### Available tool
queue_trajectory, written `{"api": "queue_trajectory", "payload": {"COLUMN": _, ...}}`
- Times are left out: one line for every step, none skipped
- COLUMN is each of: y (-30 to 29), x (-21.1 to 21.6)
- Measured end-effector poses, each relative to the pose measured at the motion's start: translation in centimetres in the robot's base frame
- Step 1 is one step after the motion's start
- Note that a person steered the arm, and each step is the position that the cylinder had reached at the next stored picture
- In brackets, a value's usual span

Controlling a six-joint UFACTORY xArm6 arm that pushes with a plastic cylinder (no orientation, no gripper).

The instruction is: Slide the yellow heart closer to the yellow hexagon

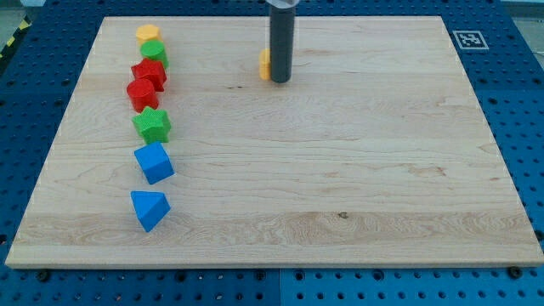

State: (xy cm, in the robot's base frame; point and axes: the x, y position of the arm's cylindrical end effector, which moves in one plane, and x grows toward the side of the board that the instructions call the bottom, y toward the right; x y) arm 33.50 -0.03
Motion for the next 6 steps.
{"api": "queue_trajectory", "payload": {"y": -2.2, "x": -1.5}}
{"api": "queue_trajectory", "payload": {"y": -4.3, "x": -2.8}}
{"api": "queue_trajectory", "payload": {"y": -5.4, "x": -3.8}}
{"api": "queue_trajectory", "payload": {"y": -3.8, "x": -1.6}}
{"api": "queue_trajectory", "payload": {"y": 0.4, "x": 1.6}}
{"api": "queue_trajectory", "payload": {"y": 2.0, "x": -0.6}}
